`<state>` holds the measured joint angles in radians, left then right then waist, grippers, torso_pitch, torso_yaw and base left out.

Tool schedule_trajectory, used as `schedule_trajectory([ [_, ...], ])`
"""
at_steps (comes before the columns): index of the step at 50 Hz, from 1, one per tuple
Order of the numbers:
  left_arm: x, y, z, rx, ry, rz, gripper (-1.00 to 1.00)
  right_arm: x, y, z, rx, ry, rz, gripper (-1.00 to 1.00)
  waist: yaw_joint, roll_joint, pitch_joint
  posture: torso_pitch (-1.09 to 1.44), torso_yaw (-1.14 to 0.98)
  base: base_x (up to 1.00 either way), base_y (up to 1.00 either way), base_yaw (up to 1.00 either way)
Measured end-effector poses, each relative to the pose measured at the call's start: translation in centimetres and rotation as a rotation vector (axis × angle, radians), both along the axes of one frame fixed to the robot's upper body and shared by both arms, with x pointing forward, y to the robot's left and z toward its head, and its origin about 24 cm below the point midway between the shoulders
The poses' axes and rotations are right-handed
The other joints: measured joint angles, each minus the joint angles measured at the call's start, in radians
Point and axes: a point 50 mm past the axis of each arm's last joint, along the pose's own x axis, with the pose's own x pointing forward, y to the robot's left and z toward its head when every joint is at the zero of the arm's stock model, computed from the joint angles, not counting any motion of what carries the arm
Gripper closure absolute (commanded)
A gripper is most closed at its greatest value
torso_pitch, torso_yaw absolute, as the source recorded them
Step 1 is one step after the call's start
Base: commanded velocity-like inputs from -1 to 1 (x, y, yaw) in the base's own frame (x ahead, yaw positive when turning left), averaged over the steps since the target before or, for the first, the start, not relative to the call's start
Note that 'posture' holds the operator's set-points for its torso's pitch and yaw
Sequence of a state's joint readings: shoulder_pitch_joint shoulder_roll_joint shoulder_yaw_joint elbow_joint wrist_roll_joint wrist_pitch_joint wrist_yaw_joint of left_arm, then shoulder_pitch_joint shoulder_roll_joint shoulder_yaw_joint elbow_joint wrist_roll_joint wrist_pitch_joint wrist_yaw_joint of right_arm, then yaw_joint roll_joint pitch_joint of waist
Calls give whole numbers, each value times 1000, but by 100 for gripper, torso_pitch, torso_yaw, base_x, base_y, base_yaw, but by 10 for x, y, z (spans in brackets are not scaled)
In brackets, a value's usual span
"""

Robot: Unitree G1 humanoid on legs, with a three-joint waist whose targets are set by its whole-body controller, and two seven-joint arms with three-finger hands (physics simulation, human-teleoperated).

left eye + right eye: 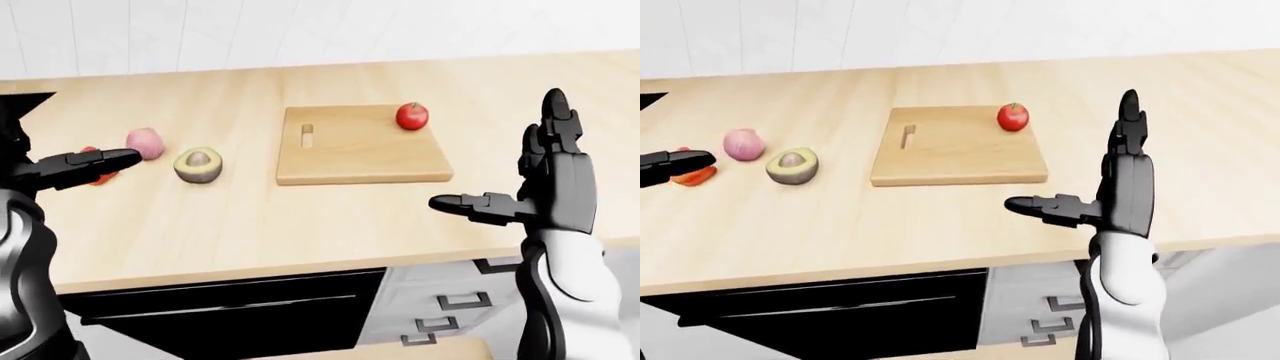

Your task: Place the avocado, onion, tomato and bell pepper on the cutting board.

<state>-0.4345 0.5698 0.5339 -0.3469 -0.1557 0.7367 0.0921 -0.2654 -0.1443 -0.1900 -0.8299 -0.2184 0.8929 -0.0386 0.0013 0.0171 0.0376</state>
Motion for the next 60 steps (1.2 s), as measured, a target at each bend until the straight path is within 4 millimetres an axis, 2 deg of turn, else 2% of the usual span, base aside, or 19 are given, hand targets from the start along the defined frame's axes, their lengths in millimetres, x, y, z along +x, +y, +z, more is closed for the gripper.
schedule_trajectory([
  [20,11,25,-28,-74,16,102,-100,-1,-3,-2,1,5,-17,-100,-1,5,-4,0,0,0,0,0],
  [37,23,32,-55,-144,32,120,-100,-4,-5,-3,5,4,-22,-100,-3,5,-8,0,0,0,0,0],
  [60,41,39,-76,-171,46,155,-100,-6,-6,-5,8,7,-27,-100,-3,5,-11,0,0,0,0,0],
])
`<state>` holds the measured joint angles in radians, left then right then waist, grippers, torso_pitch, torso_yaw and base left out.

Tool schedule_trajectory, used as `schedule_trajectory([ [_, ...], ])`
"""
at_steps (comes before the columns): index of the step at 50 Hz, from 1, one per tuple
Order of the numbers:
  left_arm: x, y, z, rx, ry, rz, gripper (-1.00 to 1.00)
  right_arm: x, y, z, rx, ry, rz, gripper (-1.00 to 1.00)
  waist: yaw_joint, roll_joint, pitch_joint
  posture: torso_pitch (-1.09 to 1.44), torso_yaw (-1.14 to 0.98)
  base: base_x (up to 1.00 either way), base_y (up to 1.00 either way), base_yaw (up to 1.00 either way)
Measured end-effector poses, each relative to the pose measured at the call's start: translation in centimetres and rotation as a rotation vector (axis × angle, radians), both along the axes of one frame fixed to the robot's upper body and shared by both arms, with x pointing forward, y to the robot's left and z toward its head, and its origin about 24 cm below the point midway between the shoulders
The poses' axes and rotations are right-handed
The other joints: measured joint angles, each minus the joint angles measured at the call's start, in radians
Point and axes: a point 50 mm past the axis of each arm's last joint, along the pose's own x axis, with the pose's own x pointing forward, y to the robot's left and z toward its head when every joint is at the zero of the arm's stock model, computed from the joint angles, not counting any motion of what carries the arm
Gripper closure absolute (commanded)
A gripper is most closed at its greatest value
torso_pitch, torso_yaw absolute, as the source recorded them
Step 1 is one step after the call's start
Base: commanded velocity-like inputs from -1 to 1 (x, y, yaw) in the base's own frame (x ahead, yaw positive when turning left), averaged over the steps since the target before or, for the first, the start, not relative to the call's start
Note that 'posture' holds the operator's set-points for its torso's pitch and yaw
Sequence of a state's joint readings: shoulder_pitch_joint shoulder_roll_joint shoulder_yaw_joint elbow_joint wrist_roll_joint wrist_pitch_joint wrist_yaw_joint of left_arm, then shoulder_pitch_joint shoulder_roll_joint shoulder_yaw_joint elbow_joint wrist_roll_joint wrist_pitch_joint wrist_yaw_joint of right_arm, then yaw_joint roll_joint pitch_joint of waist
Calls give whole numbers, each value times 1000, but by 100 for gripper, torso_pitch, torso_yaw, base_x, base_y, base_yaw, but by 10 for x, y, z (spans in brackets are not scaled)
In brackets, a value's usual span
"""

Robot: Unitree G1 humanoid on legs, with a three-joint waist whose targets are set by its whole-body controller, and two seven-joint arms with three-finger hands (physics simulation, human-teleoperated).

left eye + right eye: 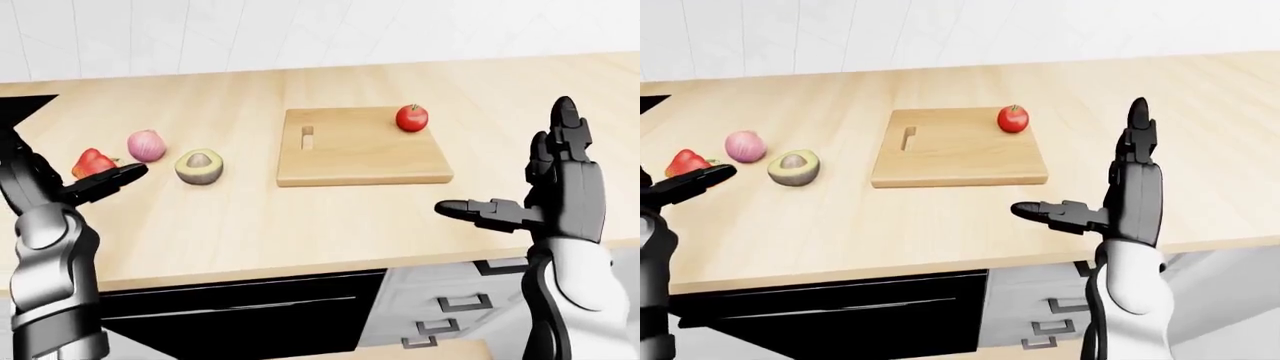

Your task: Place the avocado, onion, tomato and bell pepper on the cutting board.

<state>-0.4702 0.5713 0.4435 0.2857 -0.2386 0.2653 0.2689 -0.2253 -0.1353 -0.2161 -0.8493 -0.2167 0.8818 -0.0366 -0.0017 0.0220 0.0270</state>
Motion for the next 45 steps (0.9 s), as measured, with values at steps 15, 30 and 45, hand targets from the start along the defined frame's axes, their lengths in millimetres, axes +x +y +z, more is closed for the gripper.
schedule_trajectory([
  [15,11,2,-14,2,34,4,-100,0,-1,0,3,2,-2,-100,1,0,-2,0,0,0,0,0],
  [30,11,11,-16,67,74,57,-100,-3,-2,-1,2,3,-8,-100,0,2,-4,0,0,0,0,0],
  [45,25,16,-3,99,77,86,-82,-8,-5,1,1,-4,-15,-100,0,2,-6,0,0,0,0,0],
])
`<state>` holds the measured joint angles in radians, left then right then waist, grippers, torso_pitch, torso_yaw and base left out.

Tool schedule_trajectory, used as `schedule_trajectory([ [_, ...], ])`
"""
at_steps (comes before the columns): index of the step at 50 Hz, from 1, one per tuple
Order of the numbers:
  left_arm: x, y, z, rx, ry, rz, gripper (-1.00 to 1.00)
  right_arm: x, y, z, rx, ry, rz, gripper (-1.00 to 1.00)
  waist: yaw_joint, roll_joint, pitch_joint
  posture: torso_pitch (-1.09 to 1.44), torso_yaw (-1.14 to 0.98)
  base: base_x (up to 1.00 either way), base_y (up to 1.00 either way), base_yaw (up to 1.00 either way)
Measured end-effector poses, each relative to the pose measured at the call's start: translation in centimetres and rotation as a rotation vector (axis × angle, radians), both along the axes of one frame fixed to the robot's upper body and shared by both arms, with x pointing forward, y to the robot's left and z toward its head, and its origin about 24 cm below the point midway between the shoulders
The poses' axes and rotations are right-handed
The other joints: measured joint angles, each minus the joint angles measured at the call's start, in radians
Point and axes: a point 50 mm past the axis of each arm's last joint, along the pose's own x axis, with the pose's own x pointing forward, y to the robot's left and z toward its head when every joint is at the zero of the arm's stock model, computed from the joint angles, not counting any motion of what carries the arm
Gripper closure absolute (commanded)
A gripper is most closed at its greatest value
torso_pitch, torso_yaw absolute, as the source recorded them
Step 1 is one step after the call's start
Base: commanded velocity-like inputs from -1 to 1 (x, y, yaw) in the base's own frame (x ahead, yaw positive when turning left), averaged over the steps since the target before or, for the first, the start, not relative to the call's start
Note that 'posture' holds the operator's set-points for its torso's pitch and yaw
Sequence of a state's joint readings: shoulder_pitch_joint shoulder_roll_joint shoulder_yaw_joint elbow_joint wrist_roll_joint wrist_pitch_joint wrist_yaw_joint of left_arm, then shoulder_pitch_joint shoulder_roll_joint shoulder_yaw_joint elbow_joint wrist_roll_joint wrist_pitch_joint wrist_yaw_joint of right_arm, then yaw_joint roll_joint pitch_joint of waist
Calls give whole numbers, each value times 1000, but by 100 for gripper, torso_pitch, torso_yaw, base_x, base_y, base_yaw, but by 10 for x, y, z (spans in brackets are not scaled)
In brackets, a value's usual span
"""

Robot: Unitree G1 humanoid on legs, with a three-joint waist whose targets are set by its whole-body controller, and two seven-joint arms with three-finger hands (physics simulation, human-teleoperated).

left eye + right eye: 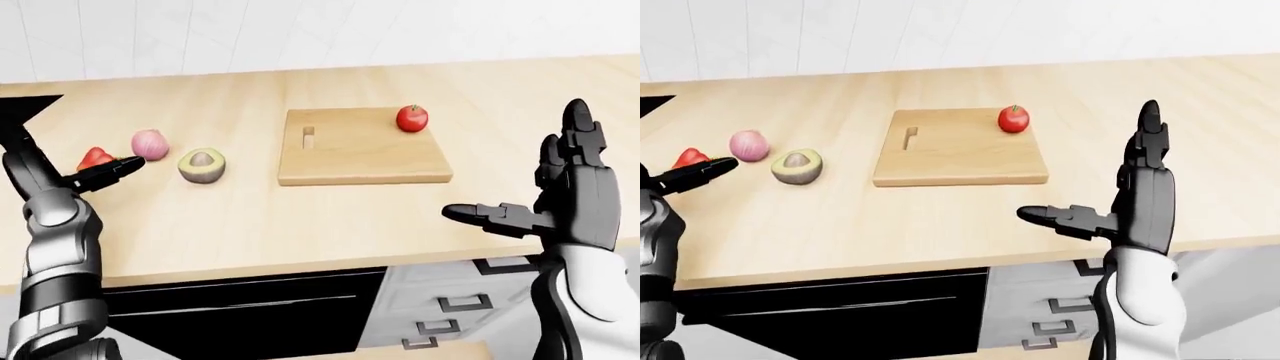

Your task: Place the avocado, onion, tomato and bell pepper on the cutting board.

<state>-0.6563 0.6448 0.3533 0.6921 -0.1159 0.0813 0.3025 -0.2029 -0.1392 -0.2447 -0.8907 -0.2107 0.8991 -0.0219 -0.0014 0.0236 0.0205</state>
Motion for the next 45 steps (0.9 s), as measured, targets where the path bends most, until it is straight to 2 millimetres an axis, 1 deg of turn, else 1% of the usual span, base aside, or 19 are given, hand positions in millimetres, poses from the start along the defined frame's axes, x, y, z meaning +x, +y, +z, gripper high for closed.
schedule_trajectory([
  [7,6,-2,-5,17,23,-4,-78,-1,0,4,-4,-8,3,-100,1,1,-1,0,0,0,0,0],
  [11,10,-3,-11,28,54,-3,-76,-2,0,4,-4,-8,0,-100,0,-2,-1,0,0,0,0,0],
  [15,12,-3,-11,51,82,-1,-73,-3,-1,4,-3,-7,-2,-100,0,-5,-1,0,0,0,0,0],
  [17,12,-2,-10,61,84,3,-68,-4,-2,3,-1,-6,-3,-100,-2,-6,-2,0,0,0,0,0],
  [18,12,-2,-9,65,83,6,-56,-4,-2,3,0,-5,-4,-100,-2,-5,-2,0,0,0,0,0],
  [21,11,0,-8,75,84,15,-30,-4,-2,2,0,-3,-6,-100,-2,-4,-3,0,0,0,0,0],
  [25,11,0,-10,86,95,24,-27,-4,-1,2,0,-3,-3,-100,-1,-1,-4,0,0,0,0,0],
  [28,10,1,-11,93,107,28,-7,-5,-2,2,-1,-5,-5,-100,-1,-1,-4,0,0,0,0,0],
  [30,10,1,-12,99,115,31,0,-6,-2,3,-1,-7,-7,-100,-1,-1,-4,0,0,0,0,0],
  [36,10,1,-13,160,156,41,1,-8,-3,4,-2,-10,-9,-100,-1,-2,-5,0,0,0,0,0],
  [39,11,0,-12,182,168,38,5,-8,-3,4,-3,-10,-8,-100,-1,-1,-6,0,0,0,0,0],
  [41,11,0,-12,186,171,38,25,-9,-3,4,-2,-10,-7,-100,-2,-1,-6,0,0,0,0,0],
  [43,11,0,-11,188,172,38,33,-10,-4,5,-1,-11,-9,-100,-2,-1,-6,0,0,0,0,0],
  [45,11,0,-11,193,174,39,36,-10,-4,5,-2,-10,-12,-100,-2,-1,-6,0,0,0,0,0],
])
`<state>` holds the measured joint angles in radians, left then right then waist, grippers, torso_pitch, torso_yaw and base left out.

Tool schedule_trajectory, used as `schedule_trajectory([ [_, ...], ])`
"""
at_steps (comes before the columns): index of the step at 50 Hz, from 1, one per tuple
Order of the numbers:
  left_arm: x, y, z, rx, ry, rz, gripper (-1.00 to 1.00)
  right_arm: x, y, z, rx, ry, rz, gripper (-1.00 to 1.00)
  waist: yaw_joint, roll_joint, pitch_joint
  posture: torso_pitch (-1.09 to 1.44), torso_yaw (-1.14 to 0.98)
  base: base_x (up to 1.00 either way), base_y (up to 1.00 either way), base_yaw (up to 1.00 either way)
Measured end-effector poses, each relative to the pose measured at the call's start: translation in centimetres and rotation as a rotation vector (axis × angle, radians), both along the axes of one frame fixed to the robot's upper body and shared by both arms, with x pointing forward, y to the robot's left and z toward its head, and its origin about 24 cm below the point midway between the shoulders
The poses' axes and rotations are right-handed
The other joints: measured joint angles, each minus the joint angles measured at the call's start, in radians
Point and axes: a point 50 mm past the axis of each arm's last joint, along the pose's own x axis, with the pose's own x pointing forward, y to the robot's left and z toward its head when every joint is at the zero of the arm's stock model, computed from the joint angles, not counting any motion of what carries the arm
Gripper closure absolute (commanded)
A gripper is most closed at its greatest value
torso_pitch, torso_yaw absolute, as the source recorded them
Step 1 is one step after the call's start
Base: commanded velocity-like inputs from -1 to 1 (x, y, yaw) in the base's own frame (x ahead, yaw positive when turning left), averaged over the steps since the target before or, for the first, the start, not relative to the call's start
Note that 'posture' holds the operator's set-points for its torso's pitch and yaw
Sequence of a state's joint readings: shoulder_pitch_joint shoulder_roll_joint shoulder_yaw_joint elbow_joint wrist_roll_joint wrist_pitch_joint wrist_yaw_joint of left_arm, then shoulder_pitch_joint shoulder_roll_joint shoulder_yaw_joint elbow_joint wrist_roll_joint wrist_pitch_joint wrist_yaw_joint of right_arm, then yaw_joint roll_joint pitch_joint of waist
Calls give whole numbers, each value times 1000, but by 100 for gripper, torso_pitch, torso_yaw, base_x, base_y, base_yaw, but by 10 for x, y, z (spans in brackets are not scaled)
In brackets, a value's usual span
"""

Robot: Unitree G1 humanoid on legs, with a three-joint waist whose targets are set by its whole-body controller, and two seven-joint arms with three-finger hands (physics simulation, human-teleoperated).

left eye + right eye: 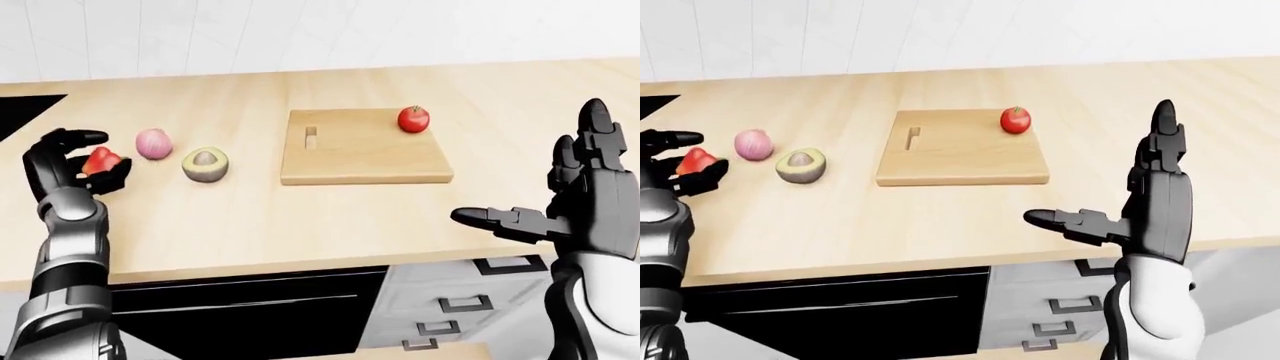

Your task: Place the avocado, onion, tomato and bell pepper on the cutting board.

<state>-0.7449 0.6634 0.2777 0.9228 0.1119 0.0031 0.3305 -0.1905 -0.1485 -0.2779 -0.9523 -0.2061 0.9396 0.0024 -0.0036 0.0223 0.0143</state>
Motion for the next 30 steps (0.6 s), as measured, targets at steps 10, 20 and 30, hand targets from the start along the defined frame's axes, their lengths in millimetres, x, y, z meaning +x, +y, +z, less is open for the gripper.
schedule_trajectory([
  [10,1,-1,2,24,16,-2,67,0,0,3,-4,-7,3,-100,-1,0,0,0,0,0,0,0],
  [20,-10,3,12,45,20,3,71,0,1,1,-1,-1,3,-100,-5,-2,6,0,0,0,0,0],
  [30,-27,4,38,82,-20,18,73,1,1,-1,0,6,7,-100,-5,-2,11,0,0,0,0,0],
])
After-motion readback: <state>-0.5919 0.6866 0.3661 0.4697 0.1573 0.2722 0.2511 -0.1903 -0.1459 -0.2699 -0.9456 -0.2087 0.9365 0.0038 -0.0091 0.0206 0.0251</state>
